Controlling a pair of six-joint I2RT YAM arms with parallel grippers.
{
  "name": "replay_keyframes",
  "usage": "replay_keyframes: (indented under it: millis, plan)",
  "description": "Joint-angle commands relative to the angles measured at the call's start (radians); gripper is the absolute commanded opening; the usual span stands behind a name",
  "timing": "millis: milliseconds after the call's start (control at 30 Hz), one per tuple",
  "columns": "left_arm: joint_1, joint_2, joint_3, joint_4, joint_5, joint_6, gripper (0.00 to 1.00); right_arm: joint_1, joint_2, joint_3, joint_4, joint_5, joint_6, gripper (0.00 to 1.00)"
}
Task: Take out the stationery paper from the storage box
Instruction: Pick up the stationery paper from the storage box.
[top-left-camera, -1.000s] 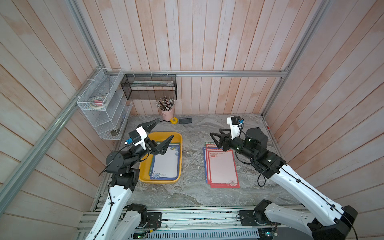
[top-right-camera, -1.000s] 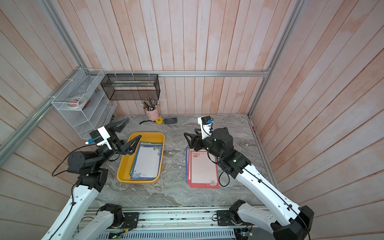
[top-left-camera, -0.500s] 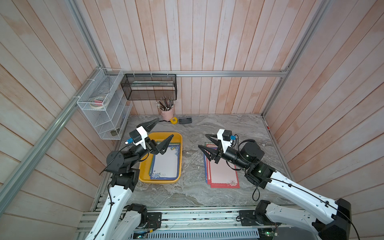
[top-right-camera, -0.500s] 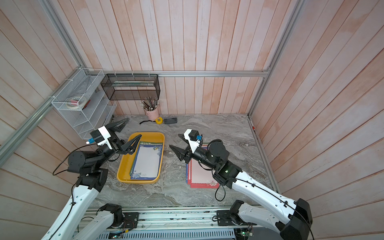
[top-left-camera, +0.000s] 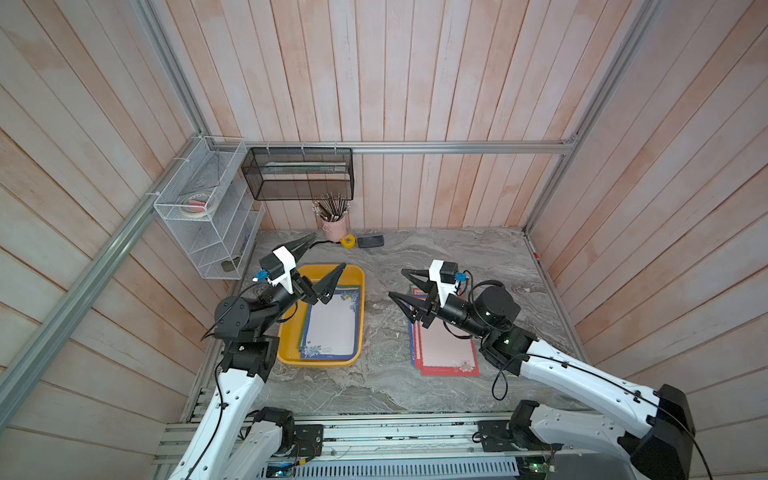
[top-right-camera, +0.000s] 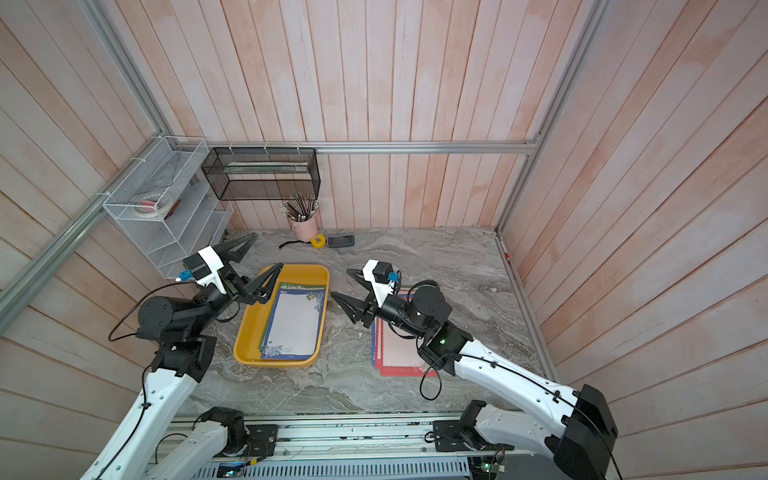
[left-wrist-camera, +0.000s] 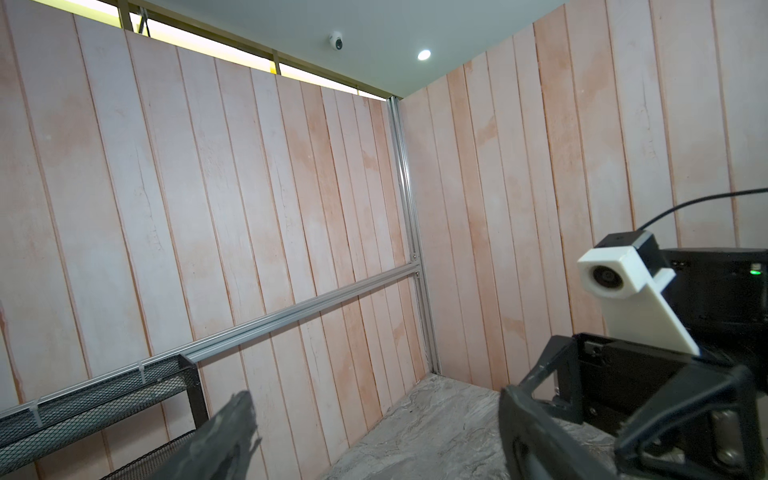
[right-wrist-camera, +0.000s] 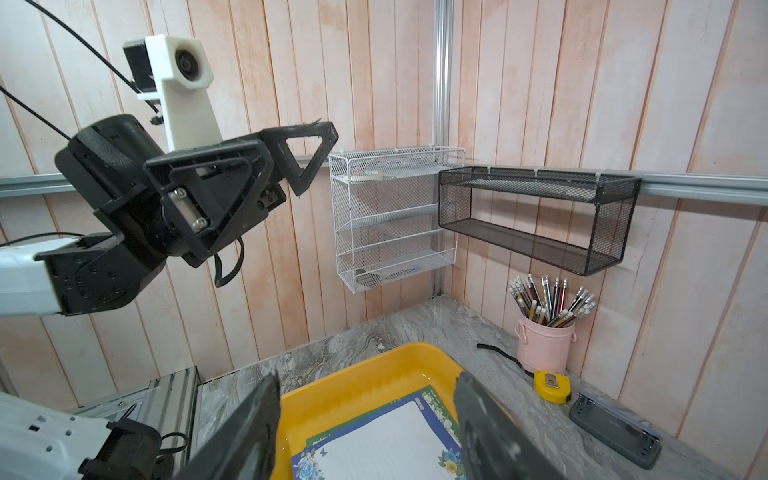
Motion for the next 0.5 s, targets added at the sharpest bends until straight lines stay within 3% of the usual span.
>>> replay_keyframes:
  millis: [0, 467]
  plan:
    - [-0.003, -0.007, 0.037, -0.106, -0.053, 0.04, 0.92, 0.009, 0.024, -0.002, 0.032, -0.005, 0.036, 0.68]
    - [-0.003, 0.005, 0.04, -0.572, -0.313, 0.096, 0.9, 0.013, 0.136, 0.011, 0.003, 0.065, 0.141, 0.65]
